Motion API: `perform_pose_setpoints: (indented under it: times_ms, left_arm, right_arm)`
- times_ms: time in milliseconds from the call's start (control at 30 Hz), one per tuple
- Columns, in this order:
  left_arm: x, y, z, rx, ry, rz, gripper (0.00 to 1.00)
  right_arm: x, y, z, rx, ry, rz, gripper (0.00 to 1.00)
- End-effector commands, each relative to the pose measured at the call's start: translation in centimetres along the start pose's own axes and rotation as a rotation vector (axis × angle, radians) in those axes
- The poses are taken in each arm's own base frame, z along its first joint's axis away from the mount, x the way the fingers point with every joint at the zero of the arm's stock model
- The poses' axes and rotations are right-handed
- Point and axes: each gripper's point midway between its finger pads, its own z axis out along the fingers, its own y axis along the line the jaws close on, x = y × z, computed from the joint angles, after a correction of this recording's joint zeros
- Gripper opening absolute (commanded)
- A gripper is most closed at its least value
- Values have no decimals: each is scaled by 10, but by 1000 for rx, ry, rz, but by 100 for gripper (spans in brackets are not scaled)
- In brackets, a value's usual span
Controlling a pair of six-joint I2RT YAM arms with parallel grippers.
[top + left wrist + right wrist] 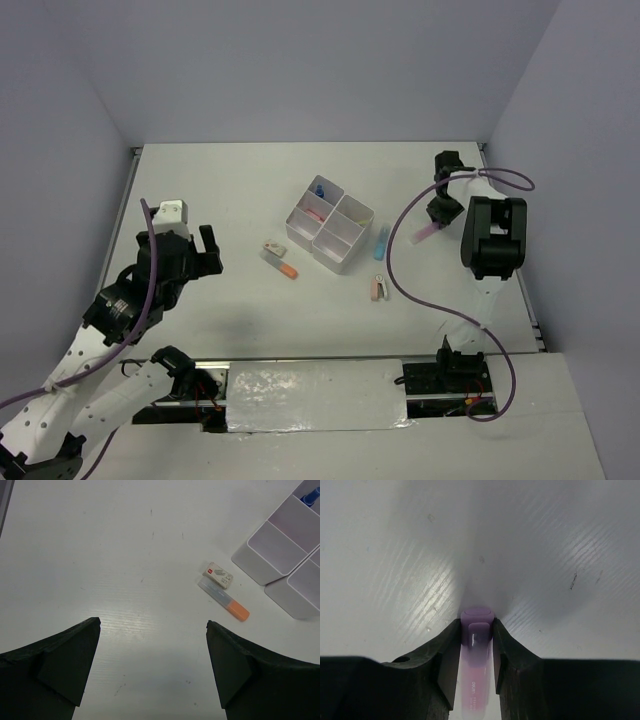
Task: Sort the stationery into containers
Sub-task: Pick up the stationery from the center of the board, then place the stationery in the storage box.
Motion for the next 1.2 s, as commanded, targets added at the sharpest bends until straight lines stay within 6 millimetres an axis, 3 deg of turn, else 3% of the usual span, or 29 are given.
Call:
perform_pose_setpoints:
  times_ms: [0,67,100,133,167,200,233,267,300,333,367,400,500,533,567,600,633,667,700,733,800,833,1000,1167]
  left_arm:
    - [-7,-3,1,14,-30,-6,99]
    - [-6,-4,3,15,-25,-2,99]
    - [-6,-4,3,15,-24,-2,99]
    - [-6,-4,3,14,-22,-1,99]
    - [-6,-4,4,12,-19,1,99]
    - [-5,-4,4,11,-18,2,99]
    - [-5,-4,4,11,-17,1,99]
    - [-6,-4,4,10,-19,-1,99]
    - [-6,-4,3,11,-22,-1,99]
    - [-7,-3,3,9,-24,-2,99]
    - [-7,-3,3,9,-25,-4,99]
    - [-7,-3,4,8,-24,-4,99]
    - [-6,-3,4,9,-19,-1,99]
    - [-5,-3,5,8,-17,1,99]
    - [-6,-4,5,8,-17,2,99]
    - [-5,-3,5,8,-16,2,99]
    - [-5,-3,5,5,-14,3,99]
    - [-5,-3,5,6,-16,4,99]
    - [-6,-3,5,8,-17,3,99]
    - [-5,-4,5,10,-17,3,99]
    - [-6,-4,4,16,-20,1,99]
    - [-5,-5,5,18,-17,4,99]
    - [-5,-6,6,22,-14,10,99]
    - [-5,-7,5,27,-15,10,99]
  right_arm:
    - [6,1,-15,-62,18,-14,0]
    - [-3,0,-29,-90,-50,-29,0]
    - [-22,6,-59,-153,-133,-10,0]
    - [-28,8,-74,-186,-181,-13,0]
    - [-19,6,-85,-211,-209,-41,0]
    - [-30,10,-130,-291,-322,-62,0]
    - [-37,20,-154,-365,-411,-64,0]
    - [-10,29,-172,-422,-450,-138,0]
    - [-20,21,-213,-464,-578,-152,0]
    - [-20,31,-239,-550,-660,-150,0]
    - [-7,30,-247,-599,-692,-187,0]
    - [9,45,-286,-805,-757,-268,0]
    - [44,68,-352,-1147,-886,-505,0]
    - [68,78,-377,-1308,-862,-639,0]
    - [84,88,-381,-1360,-868,-767,0]
    - [107,93,-404,-1504,-826,-910,0]
    - [116,98,-408,-1532,-823,-986,0]
    - [127,110,-396,-1522,-811,-1096,0]
    - [130,116,-403,-1526,-786,-1154,0]
    - [138,126,-389,-1513,-744,-1201,0]
    - [137,134,-394,-1512,-748,-1266,0]
    - [141,140,-387,-1508,-737,-1304,0]
    - [150,150,-376,-1503,-699,-1399,0]
    - [175,152,-344,-1505,-604,-1438,0]
